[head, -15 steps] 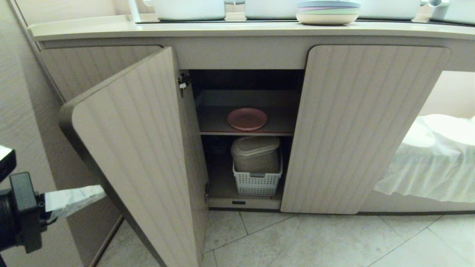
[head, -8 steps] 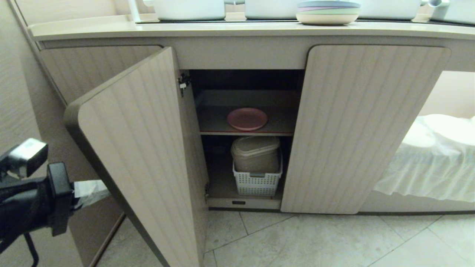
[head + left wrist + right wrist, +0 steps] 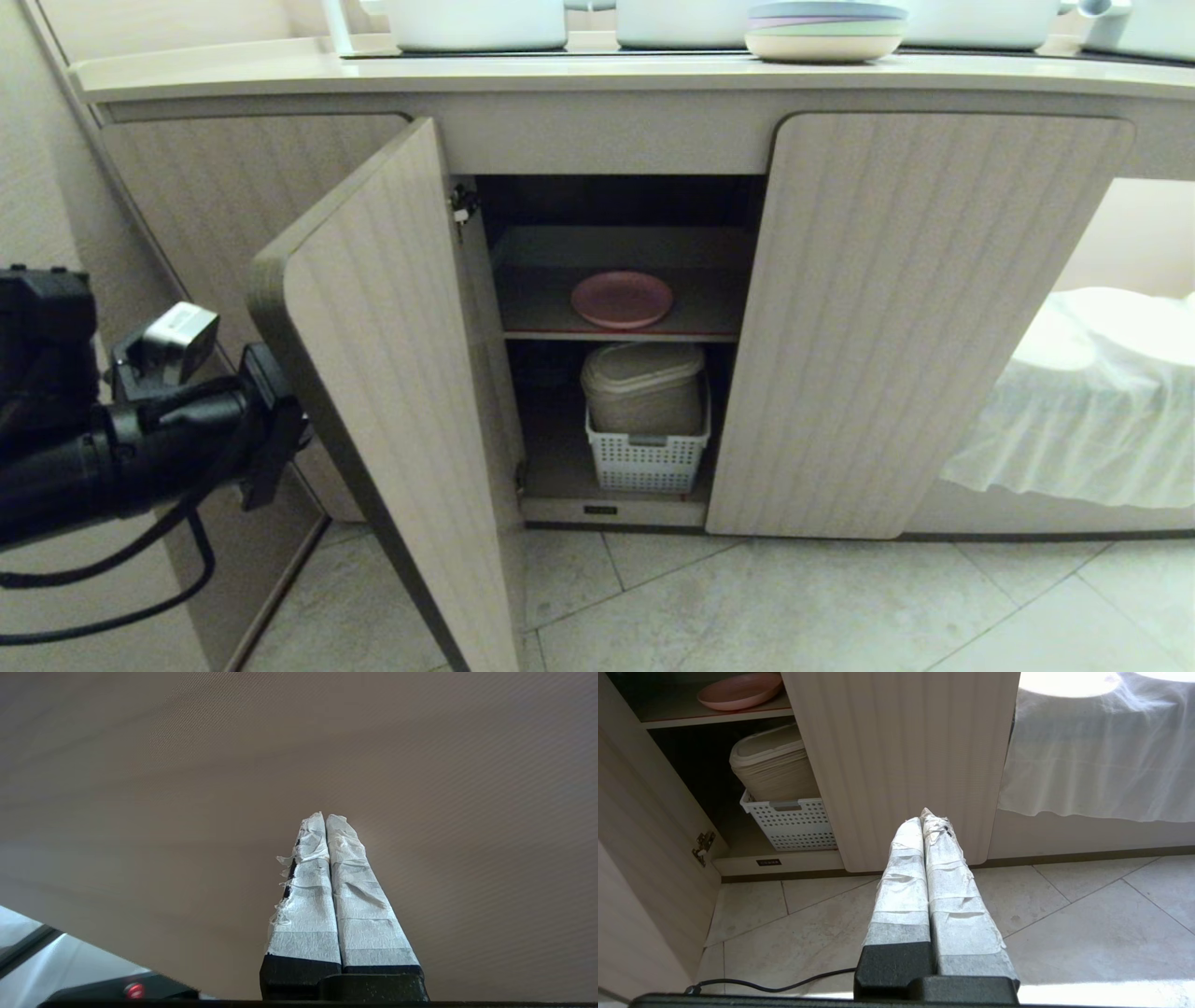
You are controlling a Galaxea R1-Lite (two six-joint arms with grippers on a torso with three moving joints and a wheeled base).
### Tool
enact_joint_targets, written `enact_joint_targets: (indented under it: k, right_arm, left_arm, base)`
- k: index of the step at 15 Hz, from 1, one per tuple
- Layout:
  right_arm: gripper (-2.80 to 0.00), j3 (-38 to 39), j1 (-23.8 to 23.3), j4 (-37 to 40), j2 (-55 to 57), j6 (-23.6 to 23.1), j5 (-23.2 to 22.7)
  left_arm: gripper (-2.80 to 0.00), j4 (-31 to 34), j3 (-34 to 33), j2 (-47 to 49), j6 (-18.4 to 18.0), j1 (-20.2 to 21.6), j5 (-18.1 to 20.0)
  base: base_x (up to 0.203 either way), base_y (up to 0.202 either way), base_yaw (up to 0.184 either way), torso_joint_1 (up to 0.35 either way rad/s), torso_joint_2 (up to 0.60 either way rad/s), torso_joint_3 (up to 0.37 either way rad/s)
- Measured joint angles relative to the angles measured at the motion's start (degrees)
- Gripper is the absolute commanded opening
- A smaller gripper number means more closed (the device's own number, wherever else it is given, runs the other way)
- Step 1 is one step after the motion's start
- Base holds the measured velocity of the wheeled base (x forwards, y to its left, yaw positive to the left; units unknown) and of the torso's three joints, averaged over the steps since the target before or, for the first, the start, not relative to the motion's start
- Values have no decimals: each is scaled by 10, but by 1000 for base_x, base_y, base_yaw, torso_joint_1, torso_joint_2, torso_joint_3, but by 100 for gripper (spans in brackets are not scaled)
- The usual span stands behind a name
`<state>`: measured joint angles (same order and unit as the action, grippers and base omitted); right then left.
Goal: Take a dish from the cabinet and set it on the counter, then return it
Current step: Close the cabinet door
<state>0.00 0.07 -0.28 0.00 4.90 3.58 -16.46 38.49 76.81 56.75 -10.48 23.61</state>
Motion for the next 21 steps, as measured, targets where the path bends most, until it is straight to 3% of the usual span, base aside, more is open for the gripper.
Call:
enact_joint_targets:
  k: [3, 8, 21]
  right_arm:
    - [-280, 0, 0, 0, 0, 0, 0]
    - [-280, 0, 0, 0, 0, 0, 0]
    - [-280, 0, 0, 0, 0, 0, 0]
  left_arm:
    - [-280, 0, 30, 16, 31, -43, -24]
    - [-280, -1, 73, 42, 48, -104, -67]
    - [-280, 2, 225, 167, 45, -143, -123]
  base:
    - [0, 0, 0, 0, 0, 0]
    - [0, 0, 0, 0, 0, 0]
    - [0, 0, 0, 0, 0, 0]
